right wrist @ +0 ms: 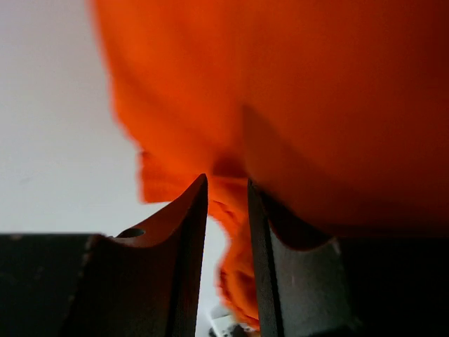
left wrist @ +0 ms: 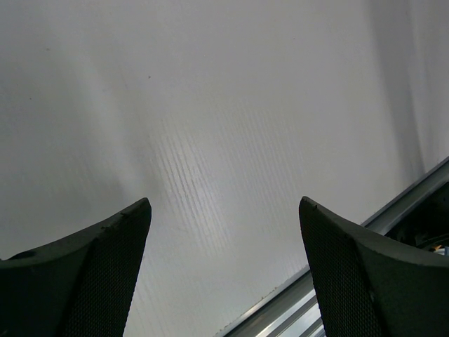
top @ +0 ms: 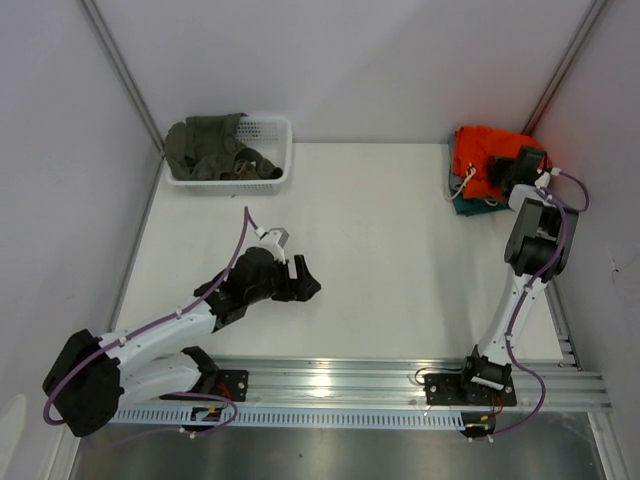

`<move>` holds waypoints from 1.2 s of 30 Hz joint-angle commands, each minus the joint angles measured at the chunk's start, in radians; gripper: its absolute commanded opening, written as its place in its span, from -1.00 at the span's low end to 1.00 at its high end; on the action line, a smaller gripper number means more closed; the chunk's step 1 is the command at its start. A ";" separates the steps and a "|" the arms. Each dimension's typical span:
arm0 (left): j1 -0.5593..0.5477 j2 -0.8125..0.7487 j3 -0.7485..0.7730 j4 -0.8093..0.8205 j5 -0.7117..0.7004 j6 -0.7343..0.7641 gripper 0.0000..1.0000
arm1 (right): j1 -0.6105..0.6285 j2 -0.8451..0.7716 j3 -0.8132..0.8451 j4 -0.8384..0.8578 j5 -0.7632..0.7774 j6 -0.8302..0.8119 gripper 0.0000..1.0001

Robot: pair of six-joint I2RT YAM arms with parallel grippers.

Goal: Fold and stack the shorts
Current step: Neatly place the folded shorts to the corner

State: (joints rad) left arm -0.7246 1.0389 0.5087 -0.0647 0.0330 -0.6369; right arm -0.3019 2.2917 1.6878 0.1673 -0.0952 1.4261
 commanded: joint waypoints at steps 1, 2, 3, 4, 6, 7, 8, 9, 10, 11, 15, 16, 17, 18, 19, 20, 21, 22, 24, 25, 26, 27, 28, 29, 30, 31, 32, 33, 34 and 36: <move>-0.007 -0.022 -0.004 0.032 0.015 -0.003 0.77 | -0.005 -0.092 -0.092 -0.094 0.077 -0.030 -0.35; -0.009 -0.025 -0.007 0.032 0.016 -0.004 0.77 | -0.008 -0.100 -0.108 -0.098 0.078 -0.033 -0.35; -0.009 -0.027 -0.007 0.035 0.016 -0.004 0.77 | -0.009 -0.113 -0.128 -0.089 0.072 -0.030 -0.35; -0.009 -0.027 -0.009 0.036 0.018 -0.004 0.77 | -0.014 -0.121 -0.166 -0.074 0.063 -0.024 -0.36; -0.009 -0.030 -0.009 0.034 0.018 -0.003 0.77 | -0.016 -0.136 -0.186 -0.037 0.063 -0.021 -0.36; -0.009 -0.030 -0.007 0.029 0.018 -0.003 0.77 | -0.016 -0.141 -0.180 -0.043 0.061 -0.024 -0.36; -0.010 -0.033 -0.009 0.029 0.018 -0.001 0.77 | -0.016 -0.143 -0.153 -0.060 0.058 -0.029 -0.36; -0.010 -0.034 -0.007 0.026 0.018 -0.001 0.77 | -0.016 -0.146 -0.140 -0.063 0.054 -0.036 -0.36; -0.010 -0.036 -0.007 0.025 0.015 -0.001 0.77 | -0.016 -0.149 -0.128 -0.061 0.037 -0.039 -0.35; -0.010 -0.037 -0.003 0.023 0.015 -0.001 0.77 | -0.016 -0.152 -0.100 -0.057 0.028 -0.042 -0.35; -0.010 -0.046 0.001 0.013 0.007 0.008 0.78 | -0.019 -0.173 -0.022 -0.055 -0.049 -0.113 -0.32; -0.010 -0.046 -0.001 0.011 0.005 0.011 0.78 | -0.019 -0.188 -0.019 -0.061 -0.058 -0.148 -0.31; -0.010 -0.046 0.002 0.008 0.005 0.013 0.78 | -0.020 -0.225 -0.025 -0.051 -0.066 -0.168 -0.31; -0.010 -0.048 0.005 0.009 0.007 0.013 0.79 | -0.022 -0.248 -0.051 -0.048 -0.081 -0.197 -0.31; -0.010 -0.048 0.005 0.009 0.010 0.014 0.80 | -0.023 -0.274 -0.072 -0.037 -0.092 -0.211 -0.31; -0.010 -0.050 0.008 0.011 0.010 0.014 0.81 | -0.029 -0.328 -0.100 -0.007 -0.106 -0.222 -0.30; -0.010 -0.050 0.010 0.014 0.010 0.014 0.82 | -0.034 -0.357 -0.165 0.009 -0.122 -0.230 -0.29; -0.010 -0.053 0.011 0.014 0.010 0.017 0.83 | -0.039 -0.386 -0.203 0.029 -0.161 -0.239 -0.29; -0.009 -0.056 0.022 0.008 0.007 0.023 0.84 | -0.051 -0.483 -0.284 0.089 -0.204 -0.251 -0.27; -0.009 -0.060 0.030 0.008 0.004 0.028 0.84 | -0.052 -0.520 -0.368 0.118 -0.237 -0.265 -0.25; -0.009 -0.063 0.025 0.005 -0.001 0.031 0.85 | -0.052 -0.558 -0.407 0.118 -0.245 -0.301 -0.17; -0.009 -0.069 0.028 0.000 -0.008 0.037 0.86 | -0.049 -0.640 -0.446 0.121 -0.265 -0.328 -0.15; -0.009 -0.074 0.030 -0.001 -0.011 0.040 0.86 | -0.046 -0.684 -0.526 0.126 -0.271 -0.357 -0.14; -0.009 -0.089 0.030 -0.003 -0.016 0.043 0.86 | -0.042 -0.730 -0.566 0.120 -0.274 -0.416 -0.13; -0.009 -0.097 0.028 -0.004 -0.028 0.048 0.87 | -0.026 -0.827 -0.604 0.107 -0.261 -0.453 -0.10; -0.009 -0.105 0.027 -0.009 -0.030 0.049 0.89 | -0.016 -0.878 -0.641 0.077 -0.249 -0.492 -0.07; -0.007 -0.120 0.027 -0.009 -0.028 0.051 0.90 | -0.005 -0.929 -0.715 0.069 -0.236 -0.572 0.04; -0.007 -0.131 0.024 -0.012 -0.069 0.055 0.90 | 0.007 -1.033 -0.755 0.070 -0.222 -0.614 0.11; -0.007 -0.138 0.024 -0.015 -0.077 0.057 0.90 | 0.024 -1.084 -0.792 0.067 -0.213 -0.654 0.19; -0.006 -0.169 0.013 -0.014 -0.100 0.060 0.93 | 0.035 -1.182 -0.905 0.077 -0.204 -0.748 0.46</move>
State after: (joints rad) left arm -0.7273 0.9142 0.5049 -0.0788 -0.0071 -0.6071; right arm -0.2878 1.2320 0.8734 0.2352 -0.3115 0.8932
